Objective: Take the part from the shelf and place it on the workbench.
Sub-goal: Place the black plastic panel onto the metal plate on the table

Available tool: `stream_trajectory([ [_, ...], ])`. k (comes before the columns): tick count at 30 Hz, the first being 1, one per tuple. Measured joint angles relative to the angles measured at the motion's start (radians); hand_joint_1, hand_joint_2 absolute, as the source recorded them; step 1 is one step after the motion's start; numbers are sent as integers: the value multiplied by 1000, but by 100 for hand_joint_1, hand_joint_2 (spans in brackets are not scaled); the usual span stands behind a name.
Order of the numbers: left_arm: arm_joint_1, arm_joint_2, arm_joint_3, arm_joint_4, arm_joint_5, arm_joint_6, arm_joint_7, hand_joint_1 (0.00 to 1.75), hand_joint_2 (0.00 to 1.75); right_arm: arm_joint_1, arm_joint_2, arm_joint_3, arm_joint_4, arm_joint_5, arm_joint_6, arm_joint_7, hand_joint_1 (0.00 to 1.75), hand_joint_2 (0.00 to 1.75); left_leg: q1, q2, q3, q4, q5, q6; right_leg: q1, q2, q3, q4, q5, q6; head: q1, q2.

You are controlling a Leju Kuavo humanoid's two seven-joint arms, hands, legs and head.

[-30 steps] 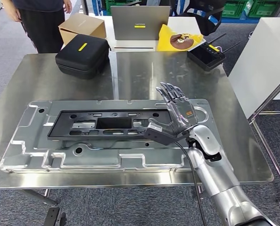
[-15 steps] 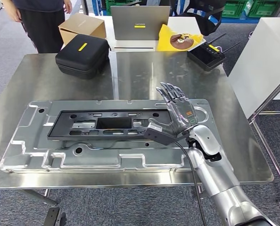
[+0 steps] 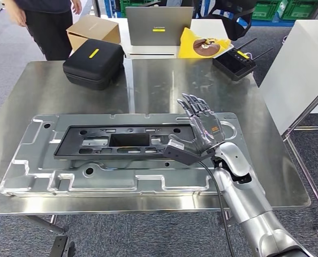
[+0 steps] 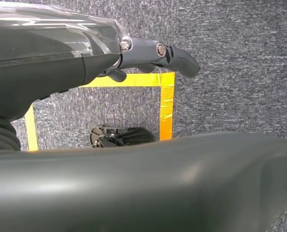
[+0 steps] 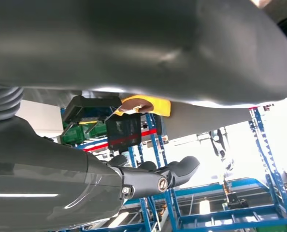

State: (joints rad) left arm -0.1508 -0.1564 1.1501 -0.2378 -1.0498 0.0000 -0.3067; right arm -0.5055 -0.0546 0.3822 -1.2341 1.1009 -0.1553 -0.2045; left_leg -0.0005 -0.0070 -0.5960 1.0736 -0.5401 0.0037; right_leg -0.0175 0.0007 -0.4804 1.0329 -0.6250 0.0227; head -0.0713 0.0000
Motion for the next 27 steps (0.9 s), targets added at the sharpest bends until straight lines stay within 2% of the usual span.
stream_trajectory([
  [27,0,0,0,0,0,0,0,0,0,0,0,0,0,0,0,0,0,0,0,0,0,0,0,0,0,0,0,0,0,0,0,0],
])
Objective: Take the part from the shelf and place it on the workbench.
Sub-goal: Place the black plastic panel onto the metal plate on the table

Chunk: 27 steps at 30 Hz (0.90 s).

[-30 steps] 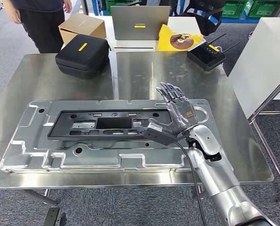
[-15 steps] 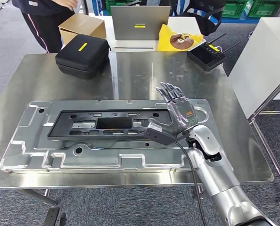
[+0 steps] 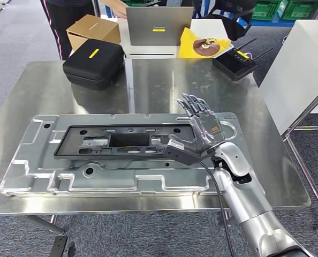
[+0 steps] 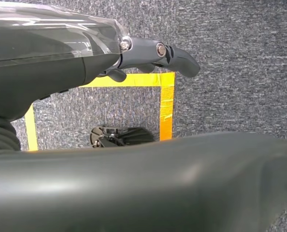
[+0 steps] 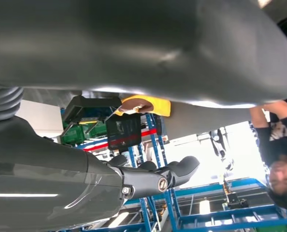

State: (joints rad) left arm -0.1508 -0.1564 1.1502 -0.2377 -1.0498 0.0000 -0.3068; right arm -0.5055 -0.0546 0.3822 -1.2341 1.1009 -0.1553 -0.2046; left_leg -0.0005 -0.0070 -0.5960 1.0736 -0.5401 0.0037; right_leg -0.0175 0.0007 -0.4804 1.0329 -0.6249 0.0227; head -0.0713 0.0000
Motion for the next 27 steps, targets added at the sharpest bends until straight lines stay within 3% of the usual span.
stream_trajectory([
  [27,0,0,0,0,0,0,0,0,0,0,0,0,0,0,0,0,0,0,0,0,0,0,0,0,0,0,0,0,0,0,0,0],
])
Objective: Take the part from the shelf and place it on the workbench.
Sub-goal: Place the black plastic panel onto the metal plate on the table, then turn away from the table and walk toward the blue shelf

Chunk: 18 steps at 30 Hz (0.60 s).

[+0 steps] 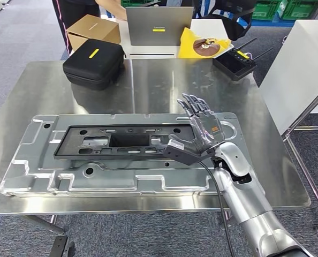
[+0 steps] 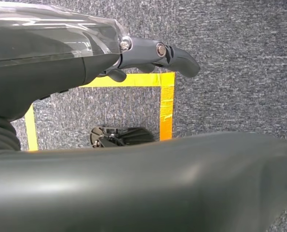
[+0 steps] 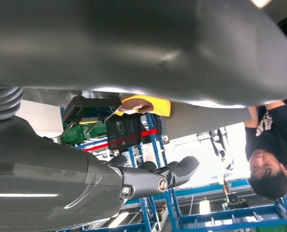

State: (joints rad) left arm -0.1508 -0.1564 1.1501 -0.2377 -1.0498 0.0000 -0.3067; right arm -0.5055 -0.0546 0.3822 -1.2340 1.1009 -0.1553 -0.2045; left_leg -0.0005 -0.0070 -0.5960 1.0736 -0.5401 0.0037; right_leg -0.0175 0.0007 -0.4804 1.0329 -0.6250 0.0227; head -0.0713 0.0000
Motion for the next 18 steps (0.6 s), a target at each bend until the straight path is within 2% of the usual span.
stream_trajectory([
  [18,0,0,0,0,0,0,0,0,0,0,0,0,0,0,0,0,0,0,0,0,0,0,0,0,0,0,0,0,0,0,0,0],
])
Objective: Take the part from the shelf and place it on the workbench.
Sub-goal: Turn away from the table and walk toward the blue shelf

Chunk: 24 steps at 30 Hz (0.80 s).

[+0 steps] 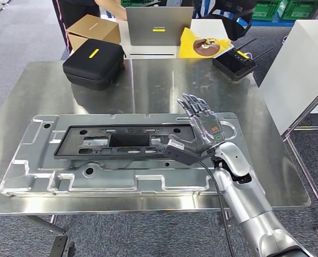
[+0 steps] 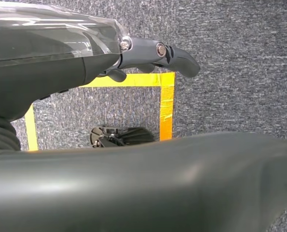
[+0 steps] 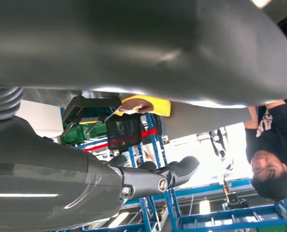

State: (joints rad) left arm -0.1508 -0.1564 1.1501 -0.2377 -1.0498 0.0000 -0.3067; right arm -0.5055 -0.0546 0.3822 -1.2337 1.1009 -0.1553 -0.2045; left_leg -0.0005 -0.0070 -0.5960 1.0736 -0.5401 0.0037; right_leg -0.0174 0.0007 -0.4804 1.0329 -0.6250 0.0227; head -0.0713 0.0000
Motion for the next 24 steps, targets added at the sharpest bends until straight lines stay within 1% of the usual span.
stream_trajectory([
  [24,0,0,0,0,0,0,0,0,0,0,0,0,0,0,0,0,0,0,0,0,0,0,0,0,0,0,0,0,0,0,0,0],
])
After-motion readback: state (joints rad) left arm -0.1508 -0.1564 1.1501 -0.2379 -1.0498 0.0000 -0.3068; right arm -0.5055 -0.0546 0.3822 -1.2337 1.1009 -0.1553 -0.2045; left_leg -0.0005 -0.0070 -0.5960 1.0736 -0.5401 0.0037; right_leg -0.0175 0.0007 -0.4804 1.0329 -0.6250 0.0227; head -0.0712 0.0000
